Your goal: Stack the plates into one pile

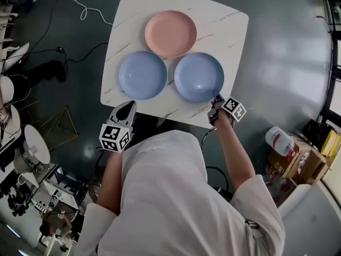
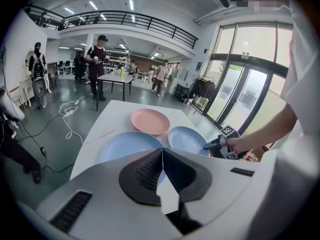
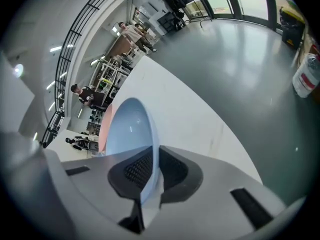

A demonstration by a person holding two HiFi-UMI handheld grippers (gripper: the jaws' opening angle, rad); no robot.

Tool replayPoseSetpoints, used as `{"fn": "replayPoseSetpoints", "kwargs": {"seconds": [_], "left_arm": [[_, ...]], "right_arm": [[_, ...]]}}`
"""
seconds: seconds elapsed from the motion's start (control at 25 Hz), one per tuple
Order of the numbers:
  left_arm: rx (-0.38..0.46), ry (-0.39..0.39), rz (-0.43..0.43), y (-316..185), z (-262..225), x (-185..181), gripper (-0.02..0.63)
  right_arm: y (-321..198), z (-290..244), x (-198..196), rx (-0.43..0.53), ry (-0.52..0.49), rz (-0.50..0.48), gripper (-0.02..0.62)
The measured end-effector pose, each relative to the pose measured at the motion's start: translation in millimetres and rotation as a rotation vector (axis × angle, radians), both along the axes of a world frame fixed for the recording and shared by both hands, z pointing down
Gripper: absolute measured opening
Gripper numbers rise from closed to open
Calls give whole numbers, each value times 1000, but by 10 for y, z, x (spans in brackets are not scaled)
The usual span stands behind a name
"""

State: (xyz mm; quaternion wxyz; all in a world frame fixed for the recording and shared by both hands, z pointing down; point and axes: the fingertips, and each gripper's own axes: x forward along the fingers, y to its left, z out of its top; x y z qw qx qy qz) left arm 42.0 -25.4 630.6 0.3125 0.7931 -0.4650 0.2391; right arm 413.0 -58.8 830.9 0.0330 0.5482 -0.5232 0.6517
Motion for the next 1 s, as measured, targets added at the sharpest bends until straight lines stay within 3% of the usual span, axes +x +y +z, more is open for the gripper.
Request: {"fn": "replayPoseSetpoints", "kwargs": {"seconds": [0.52,1.0], "left_arm": [[4,11,30,-51,24,53,14],[-8,71,85,-127,146,-172,14]], "right_arm": [[116,-148,-41,-4,-26,29,41],[190,-469,-269,31,-17,94,41]]}}
